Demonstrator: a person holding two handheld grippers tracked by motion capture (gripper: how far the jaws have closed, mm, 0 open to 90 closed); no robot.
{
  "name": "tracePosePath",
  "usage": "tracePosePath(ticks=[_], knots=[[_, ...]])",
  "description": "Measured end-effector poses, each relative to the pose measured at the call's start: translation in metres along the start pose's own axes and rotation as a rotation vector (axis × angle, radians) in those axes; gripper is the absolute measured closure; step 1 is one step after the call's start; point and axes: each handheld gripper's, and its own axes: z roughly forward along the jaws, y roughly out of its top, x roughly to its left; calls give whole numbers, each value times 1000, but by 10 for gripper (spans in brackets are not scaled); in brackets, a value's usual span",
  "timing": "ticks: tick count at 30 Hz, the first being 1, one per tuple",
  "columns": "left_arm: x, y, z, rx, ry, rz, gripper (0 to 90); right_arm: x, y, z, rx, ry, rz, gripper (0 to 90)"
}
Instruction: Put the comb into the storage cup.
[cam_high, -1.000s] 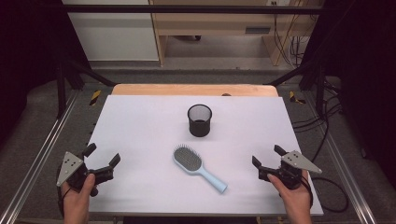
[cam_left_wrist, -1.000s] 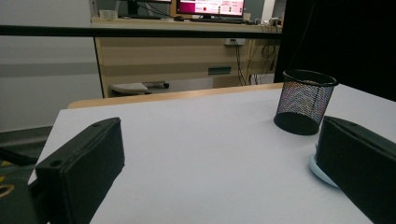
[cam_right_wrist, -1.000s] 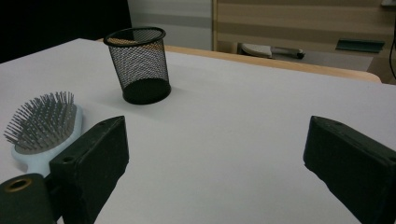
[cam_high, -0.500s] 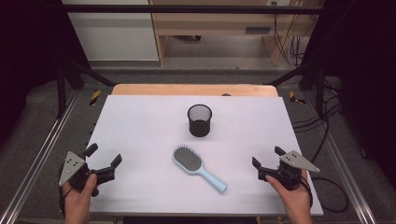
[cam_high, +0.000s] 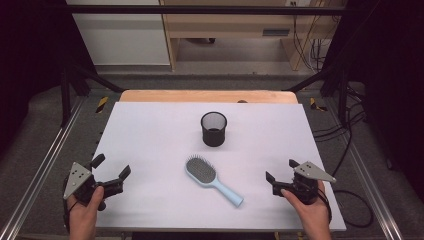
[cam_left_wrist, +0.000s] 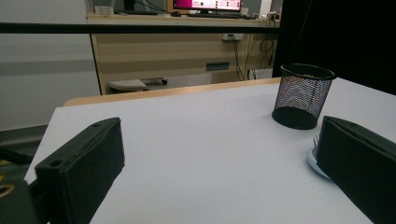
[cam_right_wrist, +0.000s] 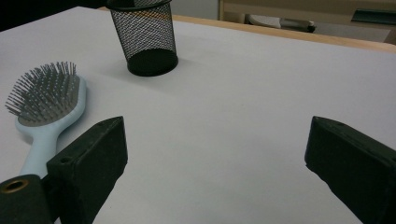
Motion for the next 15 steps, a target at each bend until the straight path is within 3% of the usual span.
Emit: tracePosePath(ticks=[9, 15], knots=[[0, -1, 0, 7, 3, -4, 11, 12, 2, 7, 32, 25, -13, 61], [0, -2, 1, 10, 6, -2, 11, 26, 10, 18, 93, 72, -44, 64]])
